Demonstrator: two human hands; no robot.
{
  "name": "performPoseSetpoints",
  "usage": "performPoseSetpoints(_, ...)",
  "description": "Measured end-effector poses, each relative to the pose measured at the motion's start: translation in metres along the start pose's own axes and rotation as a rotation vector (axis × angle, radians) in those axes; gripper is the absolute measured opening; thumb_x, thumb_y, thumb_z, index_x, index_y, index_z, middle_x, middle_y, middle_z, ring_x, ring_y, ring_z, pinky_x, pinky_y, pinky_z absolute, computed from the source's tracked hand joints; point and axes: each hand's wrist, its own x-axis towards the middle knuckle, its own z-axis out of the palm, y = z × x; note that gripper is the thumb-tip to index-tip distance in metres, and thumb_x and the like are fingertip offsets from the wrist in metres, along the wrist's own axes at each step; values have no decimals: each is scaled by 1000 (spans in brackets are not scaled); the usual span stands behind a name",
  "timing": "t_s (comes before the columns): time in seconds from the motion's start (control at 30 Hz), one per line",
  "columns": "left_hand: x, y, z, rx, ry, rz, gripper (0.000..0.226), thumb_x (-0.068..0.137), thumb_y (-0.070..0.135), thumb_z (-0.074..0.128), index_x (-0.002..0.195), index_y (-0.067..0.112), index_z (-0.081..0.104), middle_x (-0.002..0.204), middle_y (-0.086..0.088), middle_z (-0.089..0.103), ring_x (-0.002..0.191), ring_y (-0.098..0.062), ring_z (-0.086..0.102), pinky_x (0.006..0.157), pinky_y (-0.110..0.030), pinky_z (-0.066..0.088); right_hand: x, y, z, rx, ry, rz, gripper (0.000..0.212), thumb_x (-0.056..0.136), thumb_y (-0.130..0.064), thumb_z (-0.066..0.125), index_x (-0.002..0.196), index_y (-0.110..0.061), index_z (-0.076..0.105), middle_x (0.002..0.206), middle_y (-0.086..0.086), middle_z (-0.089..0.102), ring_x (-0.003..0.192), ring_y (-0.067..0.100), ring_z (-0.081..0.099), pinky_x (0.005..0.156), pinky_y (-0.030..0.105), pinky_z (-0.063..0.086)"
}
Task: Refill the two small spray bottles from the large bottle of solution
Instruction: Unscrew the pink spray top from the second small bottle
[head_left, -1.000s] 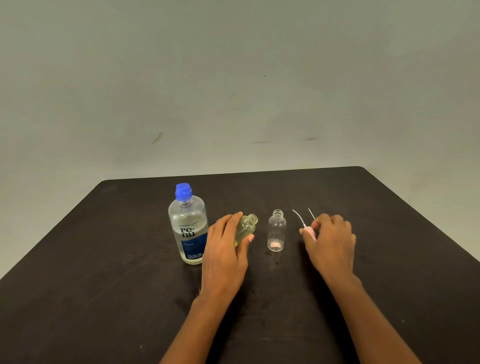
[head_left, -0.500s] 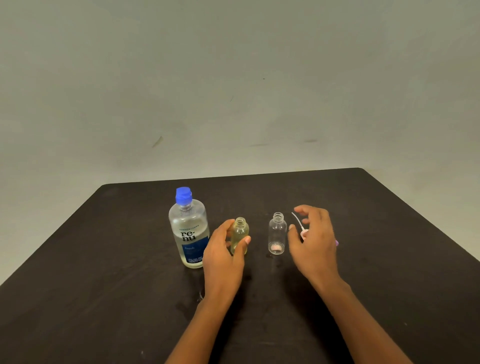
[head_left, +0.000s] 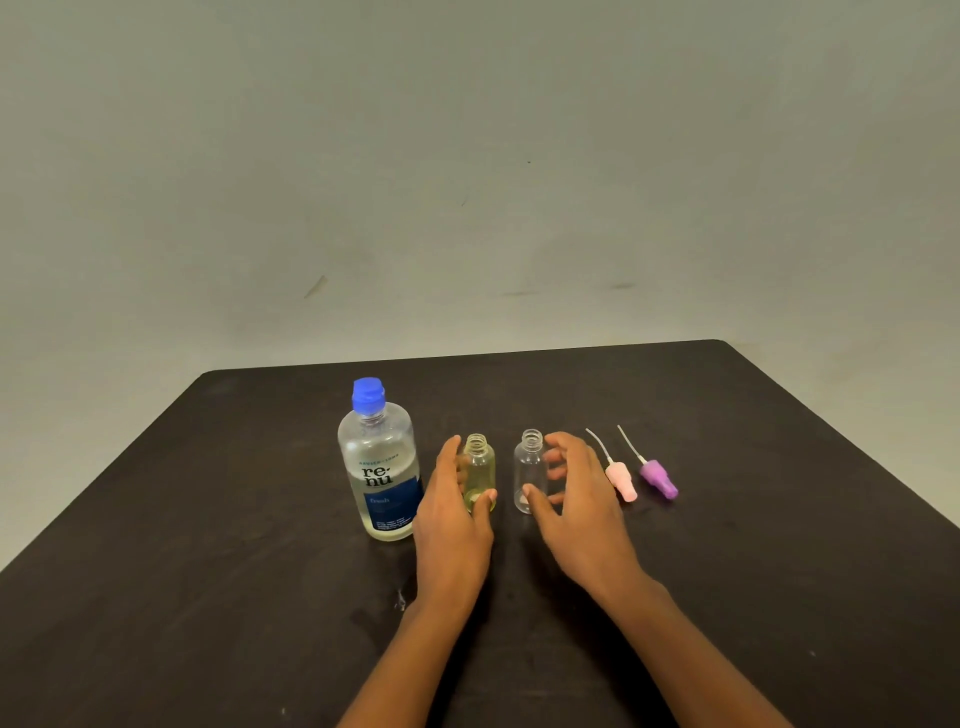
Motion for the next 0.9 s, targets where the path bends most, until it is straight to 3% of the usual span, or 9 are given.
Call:
performPoseSetpoints(0.13,1,1,0,10,-5,11,73,85,6,65,146,23,28,134,2,54,119,-14,53,99,-27,43,1,-2,5,4,12,-7,57,84,-12,68,133,-19,42,116,-6,47,97,3,51,83,26,52)
performPoseSetpoints(0.27,0,1,0,12,-10,16,77,85,8,66,148,25,23,135,3,53,121,-14,52,100,-27,41,2,0,9,32,17,-16,56,83,-9,69,132,-17,43,110,-8,46,92,-4,49,76,14,48)
performPoseSetpoints(0.47,-4,5,-2,14,10,47,88,82,12,71,150,25,16,149,3,37,135,-14,37,105,-21,28,1,3,9,20,14,-3,58,82,-12,71,132,-18,42,108,-10,47,93,-4,49,81,27,51)
performPoseSetpoints(0.63,-9,12,-6,27,50,135,86,83,12,70,147,31,15,150,4,33,136,-16,36,110,-29,33,0,2,9,37,-7,10,61,81,-17,72,133,-20,40,113,-9,48,96,-2,50,81,26,51)
performPoseSetpoints(0.7,-10,17,-8,46,159,295,73,83,8,68,141,28,29,140,-3,44,126,-23,48,102,-40,45,-1,2,9,46,-5,17,62,81,-15,70,135,-20,39,117,-8,47,99,0,50,84,29,51)
performPoseSetpoints(0.77,-9,23,-11,89,363,507,47,83,8,63,126,15,45,116,-9,56,104,-23,56,91,-35,50,-1,0,7,44,8,23,64,81,-11,67,137,-20,37,120,-8,44,102,2,49,88,31,50)
performPoseSetpoints(0.83,-6,27,-21,144,565,642,31,82,13,60,111,9,50,97,-12,59,93,-20,52,94,-20,36,-2,-2,5,50,61,18,65,80,-6,64,137,-20,37,120,-10,42,104,2,47,87,28,49)
performPoseSetpoints(0.9,1,28,-34,174,706,622,35,79,20,64,108,8,48,97,-14,58,95,-22,48,93,-20,27,-2,-5,2,68,150,-5,63,79,-1,62,135,-17,40,118,-10,42,102,2,48,83,20,47)
